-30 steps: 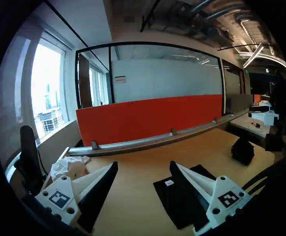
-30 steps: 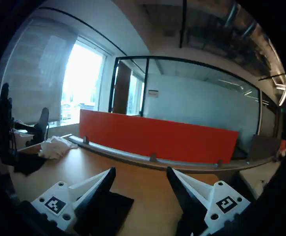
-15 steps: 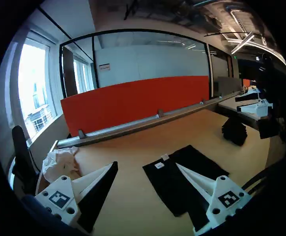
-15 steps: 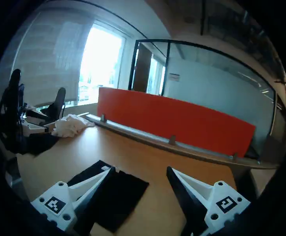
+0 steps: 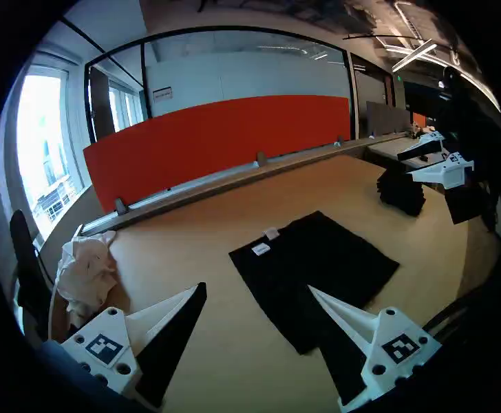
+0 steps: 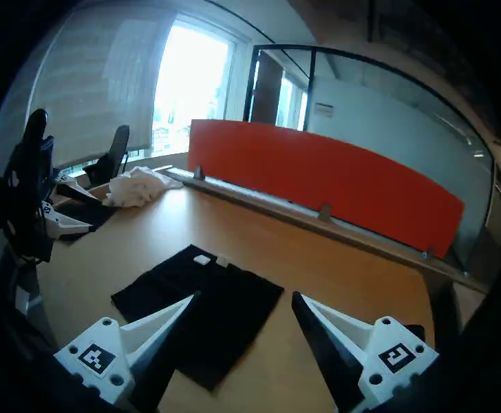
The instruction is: Fold towel
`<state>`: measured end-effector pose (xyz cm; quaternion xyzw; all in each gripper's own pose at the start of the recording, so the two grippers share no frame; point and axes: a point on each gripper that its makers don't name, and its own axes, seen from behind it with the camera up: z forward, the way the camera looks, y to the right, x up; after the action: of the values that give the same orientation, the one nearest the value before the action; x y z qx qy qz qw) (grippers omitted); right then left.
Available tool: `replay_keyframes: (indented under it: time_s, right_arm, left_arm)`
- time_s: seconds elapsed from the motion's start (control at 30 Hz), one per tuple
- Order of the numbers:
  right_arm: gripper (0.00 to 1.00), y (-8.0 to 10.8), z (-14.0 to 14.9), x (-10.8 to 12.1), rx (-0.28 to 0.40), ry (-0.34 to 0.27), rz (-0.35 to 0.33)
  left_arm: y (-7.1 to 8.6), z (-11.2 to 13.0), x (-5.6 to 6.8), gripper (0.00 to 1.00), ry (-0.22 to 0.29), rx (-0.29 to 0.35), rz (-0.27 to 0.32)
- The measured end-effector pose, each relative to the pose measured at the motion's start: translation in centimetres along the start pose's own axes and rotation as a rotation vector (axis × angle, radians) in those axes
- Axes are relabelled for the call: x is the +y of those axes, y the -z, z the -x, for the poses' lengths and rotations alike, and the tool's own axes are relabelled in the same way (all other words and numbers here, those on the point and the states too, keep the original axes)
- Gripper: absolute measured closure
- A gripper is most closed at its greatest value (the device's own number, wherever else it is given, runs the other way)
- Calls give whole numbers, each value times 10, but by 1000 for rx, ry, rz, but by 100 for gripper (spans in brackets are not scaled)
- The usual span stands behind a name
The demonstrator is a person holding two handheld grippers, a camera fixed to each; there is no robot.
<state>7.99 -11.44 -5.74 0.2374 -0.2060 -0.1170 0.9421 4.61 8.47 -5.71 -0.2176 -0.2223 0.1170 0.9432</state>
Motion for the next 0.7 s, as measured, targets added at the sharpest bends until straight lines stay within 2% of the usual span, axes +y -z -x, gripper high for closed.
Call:
replay_keyframes:
  time_s: [0.7]
  right_arm:
    - [0,-40,119,-37,-196,27,-94]
  left_arm:
    - [-35,91,42,2,-33,-178,110]
